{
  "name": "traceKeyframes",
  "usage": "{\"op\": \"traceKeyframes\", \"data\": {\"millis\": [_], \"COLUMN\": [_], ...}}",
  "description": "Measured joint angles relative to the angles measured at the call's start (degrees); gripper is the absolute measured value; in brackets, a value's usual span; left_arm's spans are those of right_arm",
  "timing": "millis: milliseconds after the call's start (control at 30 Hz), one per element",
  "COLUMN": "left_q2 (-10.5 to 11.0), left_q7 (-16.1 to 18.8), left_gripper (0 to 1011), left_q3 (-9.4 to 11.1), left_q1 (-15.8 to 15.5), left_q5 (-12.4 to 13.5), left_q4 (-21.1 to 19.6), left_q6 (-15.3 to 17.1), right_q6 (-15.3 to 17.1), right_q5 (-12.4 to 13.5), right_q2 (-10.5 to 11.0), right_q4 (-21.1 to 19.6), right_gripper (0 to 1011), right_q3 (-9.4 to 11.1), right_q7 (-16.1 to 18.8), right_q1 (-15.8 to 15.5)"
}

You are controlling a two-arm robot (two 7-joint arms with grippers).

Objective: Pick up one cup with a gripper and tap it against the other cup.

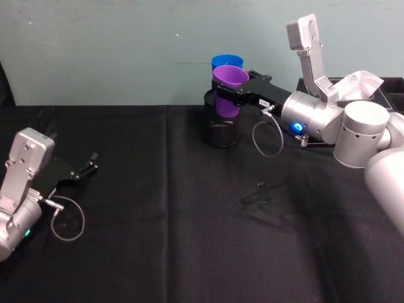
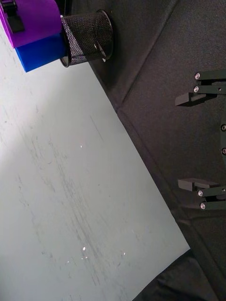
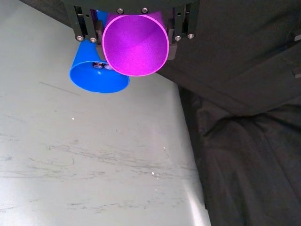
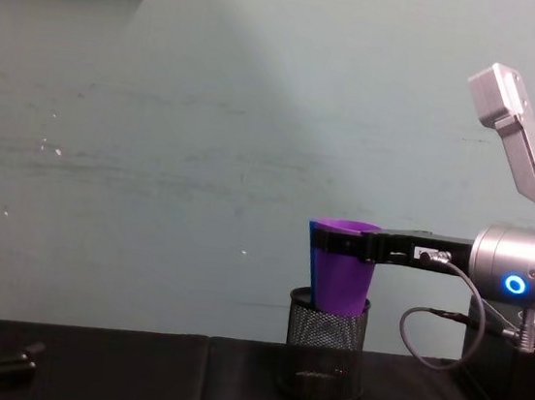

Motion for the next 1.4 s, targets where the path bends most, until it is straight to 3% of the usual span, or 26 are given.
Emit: {"op": "traceKeyframes", "data": {"millis": [1400], "left_q2": [0.00], "left_q7": [0.00], "left_gripper": [1000], "left_q3": [0.00], "left_q1": [0.00], "left_q5": [0.00], "left_q4": [0.00], "left_q6": [0.00], "right_q6": [0.05], "right_q5": [0.07], "right_q2": [0.09], "right_q4": [-0.07], "right_gripper": [731], "right_q3": [-0.12], "right_q7": [-0.08], "right_q1": [-0.05]}}
